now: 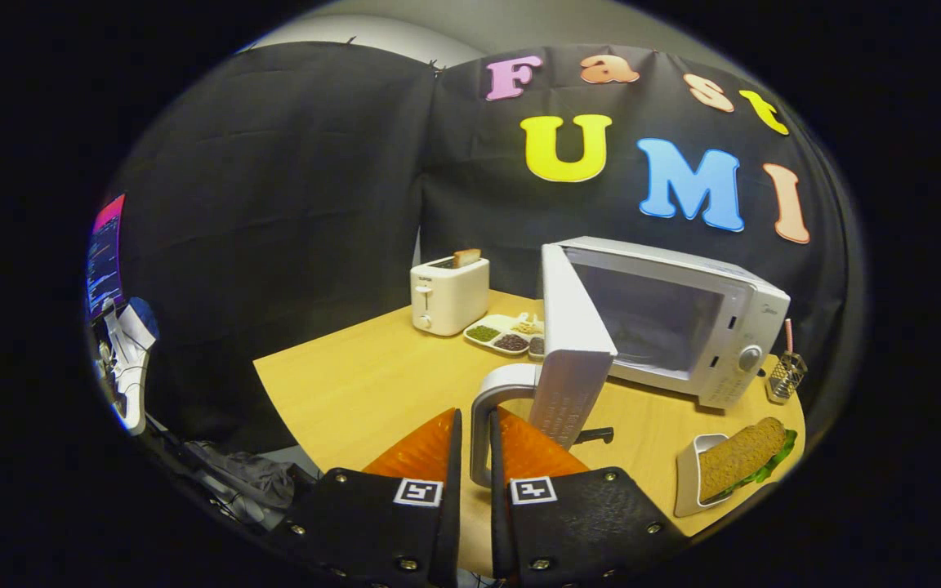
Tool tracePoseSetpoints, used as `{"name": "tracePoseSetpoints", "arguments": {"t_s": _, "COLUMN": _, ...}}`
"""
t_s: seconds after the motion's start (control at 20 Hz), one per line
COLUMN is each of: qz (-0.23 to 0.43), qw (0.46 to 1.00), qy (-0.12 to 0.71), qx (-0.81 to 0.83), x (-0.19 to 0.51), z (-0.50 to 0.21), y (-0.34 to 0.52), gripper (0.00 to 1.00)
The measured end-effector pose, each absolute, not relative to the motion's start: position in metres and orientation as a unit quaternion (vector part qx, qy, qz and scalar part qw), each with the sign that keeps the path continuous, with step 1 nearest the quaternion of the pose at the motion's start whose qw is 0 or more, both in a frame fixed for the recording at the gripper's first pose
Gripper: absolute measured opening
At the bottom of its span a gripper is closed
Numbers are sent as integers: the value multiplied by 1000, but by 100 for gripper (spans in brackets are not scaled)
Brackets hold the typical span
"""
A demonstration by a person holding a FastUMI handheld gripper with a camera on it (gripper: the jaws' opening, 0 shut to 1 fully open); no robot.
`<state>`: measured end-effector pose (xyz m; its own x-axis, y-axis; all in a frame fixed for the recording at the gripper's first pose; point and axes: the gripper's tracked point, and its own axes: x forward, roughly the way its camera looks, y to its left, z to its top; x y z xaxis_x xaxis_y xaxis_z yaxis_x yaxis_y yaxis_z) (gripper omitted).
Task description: Open the microwave, put the food inside, and close the microwave door.
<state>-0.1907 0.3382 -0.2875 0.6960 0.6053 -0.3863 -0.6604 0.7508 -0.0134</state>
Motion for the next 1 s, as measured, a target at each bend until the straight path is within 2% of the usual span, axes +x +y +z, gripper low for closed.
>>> {"name": "tracePoseSetpoints", "arguments": {"t_s": 0.35, "qz": 415, "qw": 890, "qy": 165, "qx": -89, "x": -208, "z": -290, "y": 416, "gripper": 16}}
{"name": "tracePoseSetpoints", "arguments": {"t_s": 0.8, "qz": 500, "qw": 847, "qy": 161, "qx": -80, "x": -219, "z": -287, "y": 474, "gripper": 16}}
{"name": "tracePoseSetpoints", "arguments": {"t_s": 0.85, "qz": 508, "qw": 843, "qy": 163, "qx": -78, "x": -220, "z": -281, "y": 469, "gripper": 23}}
{"name": "tracePoseSetpoints", "arguments": {"t_s": 1.0, "qz": 528, "qw": 828, "qy": 171, "qx": -74, "x": -229, "z": -266, "y": 444, "gripper": 34}}
